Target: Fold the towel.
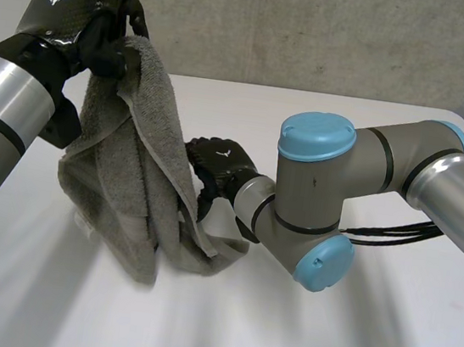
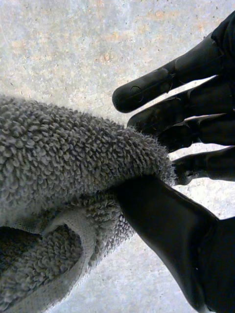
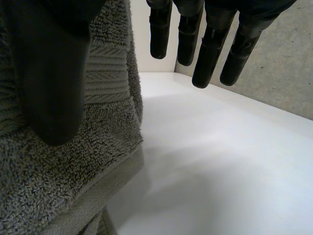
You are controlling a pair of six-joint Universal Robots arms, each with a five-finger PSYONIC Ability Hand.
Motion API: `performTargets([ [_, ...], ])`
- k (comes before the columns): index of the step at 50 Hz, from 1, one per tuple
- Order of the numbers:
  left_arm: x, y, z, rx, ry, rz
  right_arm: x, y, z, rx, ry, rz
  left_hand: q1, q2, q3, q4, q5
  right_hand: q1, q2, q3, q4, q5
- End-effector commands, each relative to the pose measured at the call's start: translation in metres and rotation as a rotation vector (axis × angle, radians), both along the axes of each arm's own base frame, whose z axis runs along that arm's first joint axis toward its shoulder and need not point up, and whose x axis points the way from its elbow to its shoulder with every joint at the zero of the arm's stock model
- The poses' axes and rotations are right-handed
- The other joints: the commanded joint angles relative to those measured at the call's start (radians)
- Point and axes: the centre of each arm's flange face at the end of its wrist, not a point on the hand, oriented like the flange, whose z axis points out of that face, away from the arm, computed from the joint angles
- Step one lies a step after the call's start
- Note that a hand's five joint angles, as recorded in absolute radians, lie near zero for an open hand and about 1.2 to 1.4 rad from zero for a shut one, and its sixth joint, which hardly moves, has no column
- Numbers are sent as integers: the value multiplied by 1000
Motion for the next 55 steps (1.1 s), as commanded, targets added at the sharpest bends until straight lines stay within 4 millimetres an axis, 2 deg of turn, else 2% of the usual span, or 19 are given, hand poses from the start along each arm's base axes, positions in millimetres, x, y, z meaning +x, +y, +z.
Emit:
performTargets([
  [1,6,-5,1,19,25,-14,-11,-7,-3,4,1,-45,20,-3,10,7,21,-173,-256,-283,-171,-157],
  [12,6,-5,0,21,26,-15,-12,-6,-5,28,-7,-54,20,-3,10,7,21,-173,-256,-283,-171,-157],
  [17,6,-5,0,19,22,-12,-19,-19,16,17,-54,-97,20,-3,10,7,21,-173,-256,-283,-171,-157],
  [19,6,-5,0,18,20,-10,-36,-32,42,14,-92,-151,20,-3,10,7,21,-173,-256,-283,-171,-157],
  [20,7,-6,1,17,19,-8,-36,-32,42,14,-93,-151,20,-3,10,7,21,-173,-256,-283,-171,-157],
  [22,7,-6,1,16,18,-3,-55,-37,58,51,-90,-210,20,-3,10,7,21,-173,-256,-283,-171,-157],
  [24,8,-7,1,15,20,3,-63,-37,62,77,-90,-236,20,-3,10,7,21,-173,-256,-283,-171,-157],
  [25,8,-8,2,14,21,6,-70,-35,61,117,-89,-261,20,-3,10,7,21,-173,-256,-283,-171,-157],
  [30,8,-11,4,15,23,12,-82,-25,56,184,-98,-293,20,-3,10,7,21,-173,-256,-283,-171,-157],
  [33,9,-13,7,11,27,25,-93,-5,39,245,-115,-303,20,-3,10,7,21,-173,-256,-283,-171,-157],
  [37,11,-14,11,7,34,46,-95,0,24,281,-135,-306,20,-3,10,7,21,-173,-256,-283,-171,-157],
  [39,11,-14,12,3,36,47,-92,7,15,336,-176,-299,20,-3,10,7,21,-173,-256,-283,-171,-157],
  [44,10,-13,10,9,35,45,-83,18,11,417,-246,-282,20,-3,10,7,21,-173,-256,-283,-171,-157],
  [55,9,-10,2,32,27,40,-59,28,-2,386,-304,-229,20,-3,10,7,21,-173,-256,-283,-171,-157],
])
